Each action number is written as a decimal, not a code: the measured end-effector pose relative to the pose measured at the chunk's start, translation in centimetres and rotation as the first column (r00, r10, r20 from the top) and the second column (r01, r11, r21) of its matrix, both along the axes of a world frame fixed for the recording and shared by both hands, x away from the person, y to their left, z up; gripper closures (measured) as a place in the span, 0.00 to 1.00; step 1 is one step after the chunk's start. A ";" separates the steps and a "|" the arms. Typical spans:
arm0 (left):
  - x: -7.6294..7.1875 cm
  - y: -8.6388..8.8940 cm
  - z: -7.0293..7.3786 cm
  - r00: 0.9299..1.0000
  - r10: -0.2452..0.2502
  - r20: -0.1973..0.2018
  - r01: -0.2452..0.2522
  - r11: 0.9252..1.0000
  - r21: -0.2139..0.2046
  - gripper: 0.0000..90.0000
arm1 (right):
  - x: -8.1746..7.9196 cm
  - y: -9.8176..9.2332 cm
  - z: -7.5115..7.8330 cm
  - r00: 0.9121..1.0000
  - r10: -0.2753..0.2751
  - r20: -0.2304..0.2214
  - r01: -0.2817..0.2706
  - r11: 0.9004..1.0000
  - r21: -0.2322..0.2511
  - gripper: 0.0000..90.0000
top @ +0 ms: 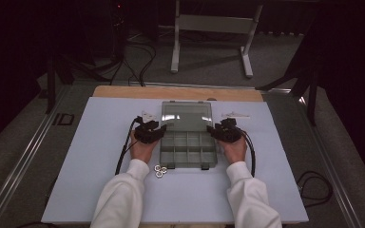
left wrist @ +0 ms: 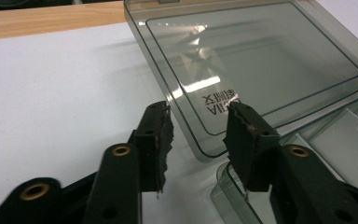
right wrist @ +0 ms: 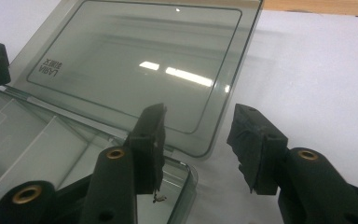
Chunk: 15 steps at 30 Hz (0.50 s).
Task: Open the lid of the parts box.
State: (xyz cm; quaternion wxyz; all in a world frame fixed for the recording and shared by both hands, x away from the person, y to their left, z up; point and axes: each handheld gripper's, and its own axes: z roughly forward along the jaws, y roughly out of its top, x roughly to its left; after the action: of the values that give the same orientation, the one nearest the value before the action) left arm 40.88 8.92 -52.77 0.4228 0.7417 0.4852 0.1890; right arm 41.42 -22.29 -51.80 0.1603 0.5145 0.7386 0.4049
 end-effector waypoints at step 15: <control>-0.6 0.7 1.5 1.000 0.021 0.022 -0.021 1.000 -0.013 0.21 | -1.0 -1.0 1.2 0.999 0.000 0.041 -0.002 0.999 0.044 0.40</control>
State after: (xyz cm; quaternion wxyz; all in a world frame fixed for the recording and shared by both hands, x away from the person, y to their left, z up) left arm 40.30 9.60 -51.28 0.4308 0.7318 0.4893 0.1985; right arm 40.43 -23.26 -50.62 0.1641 0.5092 0.7263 0.4317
